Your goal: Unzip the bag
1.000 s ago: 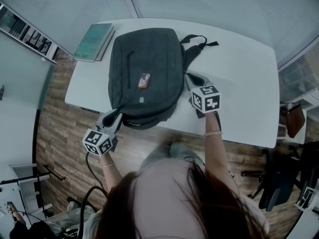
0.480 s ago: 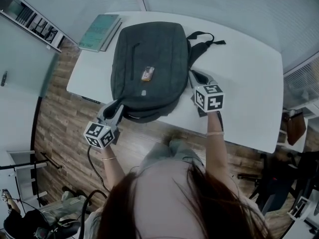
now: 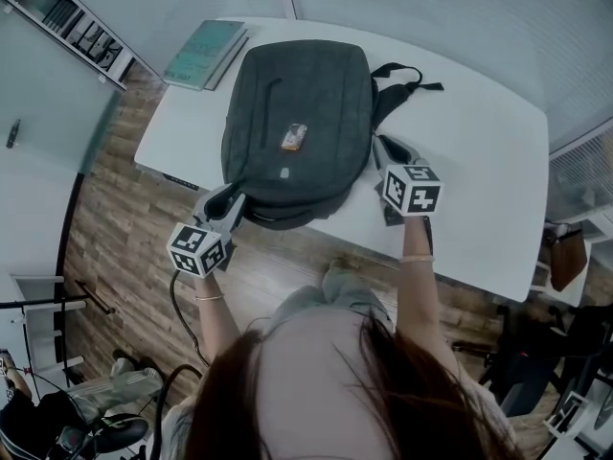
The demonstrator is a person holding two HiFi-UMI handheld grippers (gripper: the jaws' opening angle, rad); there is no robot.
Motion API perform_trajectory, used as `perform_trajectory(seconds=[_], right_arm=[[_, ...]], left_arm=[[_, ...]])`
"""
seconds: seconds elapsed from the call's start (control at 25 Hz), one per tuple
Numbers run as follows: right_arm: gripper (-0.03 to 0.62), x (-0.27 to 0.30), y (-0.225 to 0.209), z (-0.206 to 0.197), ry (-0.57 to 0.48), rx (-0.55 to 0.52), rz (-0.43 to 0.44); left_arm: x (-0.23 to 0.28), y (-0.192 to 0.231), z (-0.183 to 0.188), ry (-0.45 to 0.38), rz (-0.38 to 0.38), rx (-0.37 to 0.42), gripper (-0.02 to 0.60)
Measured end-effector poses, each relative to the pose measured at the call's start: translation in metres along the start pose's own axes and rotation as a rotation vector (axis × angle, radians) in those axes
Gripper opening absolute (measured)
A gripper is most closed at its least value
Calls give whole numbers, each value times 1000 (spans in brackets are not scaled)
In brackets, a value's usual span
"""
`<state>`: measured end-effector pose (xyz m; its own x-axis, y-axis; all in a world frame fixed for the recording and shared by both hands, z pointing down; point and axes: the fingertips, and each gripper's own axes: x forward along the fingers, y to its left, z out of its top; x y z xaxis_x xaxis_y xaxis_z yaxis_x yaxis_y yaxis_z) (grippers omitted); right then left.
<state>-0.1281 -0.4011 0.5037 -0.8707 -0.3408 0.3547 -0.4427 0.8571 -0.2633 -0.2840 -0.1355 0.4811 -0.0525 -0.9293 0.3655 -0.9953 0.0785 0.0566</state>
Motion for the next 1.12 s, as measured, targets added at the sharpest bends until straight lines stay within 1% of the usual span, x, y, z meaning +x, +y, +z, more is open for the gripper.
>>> perform_trajectory(seconds=[0.16, 0.36, 0.56, 0.68, 1.0, 1.12], right_arm=[[40, -7, 5, -3, 1, -2, 2], [40, -25, 10, -10, -5, 29, 0], [5, -38, 23, -7, -33, -18, -27], [5, -46, 32, -5, -42, -36, -27], [5, -66, 60, -15, -32, -54, 9], [5, -72, 71, -15, -32, -68, 31]], left_arm=[[-2, -2, 0, 16, 15, 26, 83], [-4, -8, -1, 36, 28, 46, 92], [-8, -9, -3, 43, 45, 61, 103], [-10, -13, -3, 45, 48, 71, 106], [-16, -27, -9, 79, 21, 92, 114], [-17, -29, -9, 105, 6, 96, 120]])
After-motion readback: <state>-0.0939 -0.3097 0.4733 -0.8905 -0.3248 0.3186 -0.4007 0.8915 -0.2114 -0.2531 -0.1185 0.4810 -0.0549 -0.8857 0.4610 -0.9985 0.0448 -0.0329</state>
